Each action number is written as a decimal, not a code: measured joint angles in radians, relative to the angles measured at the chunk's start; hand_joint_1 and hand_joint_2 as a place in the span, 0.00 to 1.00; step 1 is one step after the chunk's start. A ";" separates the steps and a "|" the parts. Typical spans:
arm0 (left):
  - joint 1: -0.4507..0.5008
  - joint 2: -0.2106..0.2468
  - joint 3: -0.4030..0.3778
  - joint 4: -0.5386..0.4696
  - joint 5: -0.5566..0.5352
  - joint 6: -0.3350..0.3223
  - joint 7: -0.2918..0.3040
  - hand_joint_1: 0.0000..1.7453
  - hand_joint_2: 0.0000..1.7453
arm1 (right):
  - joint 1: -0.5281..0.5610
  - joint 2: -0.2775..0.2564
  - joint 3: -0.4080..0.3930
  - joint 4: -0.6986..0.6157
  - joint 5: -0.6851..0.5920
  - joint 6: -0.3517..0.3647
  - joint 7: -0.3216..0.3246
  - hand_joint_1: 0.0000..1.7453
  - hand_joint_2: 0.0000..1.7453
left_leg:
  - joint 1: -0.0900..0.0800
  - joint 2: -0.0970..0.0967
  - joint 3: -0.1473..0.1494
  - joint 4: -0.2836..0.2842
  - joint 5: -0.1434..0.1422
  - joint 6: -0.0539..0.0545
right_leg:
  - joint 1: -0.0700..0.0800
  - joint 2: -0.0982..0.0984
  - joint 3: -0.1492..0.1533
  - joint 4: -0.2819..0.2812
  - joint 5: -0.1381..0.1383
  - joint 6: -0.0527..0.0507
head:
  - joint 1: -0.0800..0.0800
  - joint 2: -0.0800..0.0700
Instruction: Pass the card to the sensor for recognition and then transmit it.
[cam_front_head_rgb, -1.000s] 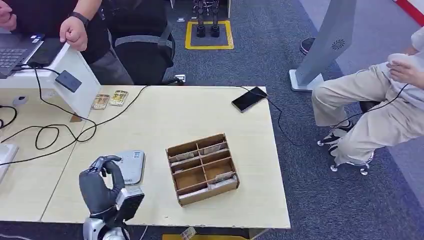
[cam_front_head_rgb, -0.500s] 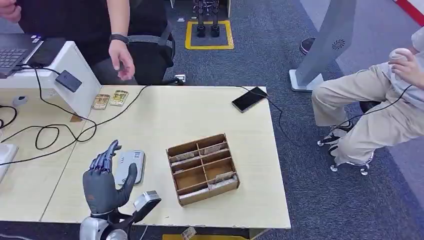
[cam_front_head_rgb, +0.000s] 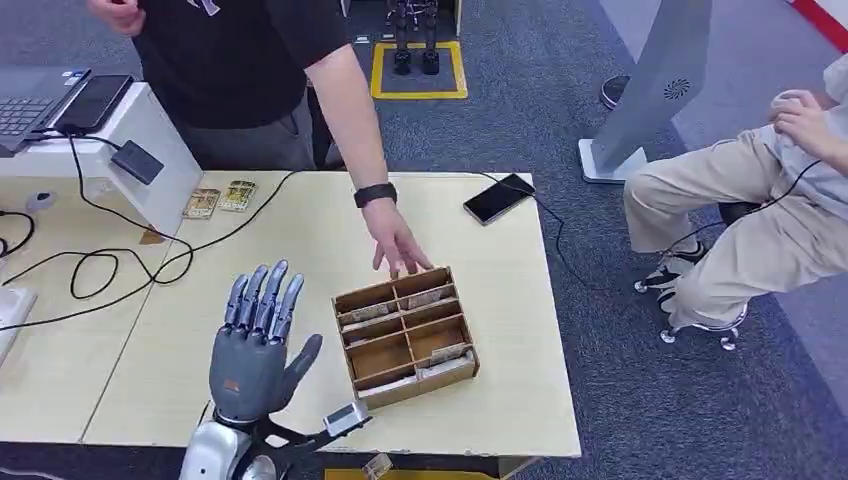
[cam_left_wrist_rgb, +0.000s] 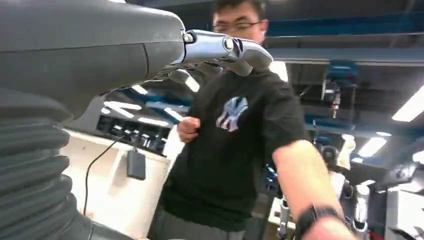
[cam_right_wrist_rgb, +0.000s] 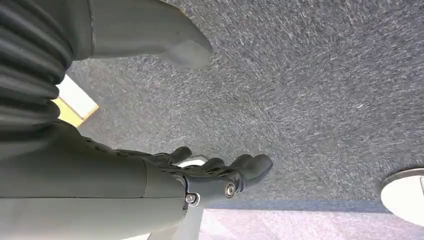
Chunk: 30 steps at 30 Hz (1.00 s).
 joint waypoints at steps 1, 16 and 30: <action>-0.001 0.000 -0.006 0.000 0.000 0.000 0.001 0.00 1.00 | 0.000 -0.001 0.000 0.002 0.000 0.000 0.000 0.00 1.00 | 0.000 0.000 0.000 0.000 0.000 0.000 | 0.000 0.000 0.000 0.000 0.000 0.000 | 0.000 0.000; -0.180 0.197 -0.452 0.125 -0.008 0.000 0.488 0.00 1.00 | -0.007 -0.018 0.000 0.026 0.025 0.000 0.010 0.00 1.00 | 0.000 0.000 0.000 0.000 0.000 0.000 | 0.000 0.000 0.000 0.000 0.000 0.000 | 0.000 0.000; -0.269 0.183 -0.587 0.413 -0.008 -0.001 0.407 0.00 1.00 | -0.009 -0.024 0.001 0.044 0.030 0.000 0.005 0.00 1.00 | -0.001 0.000 0.000 0.000 0.000 0.000 | 0.000 0.000 0.000 0.000 0.000 0.000 | 0.001 0.000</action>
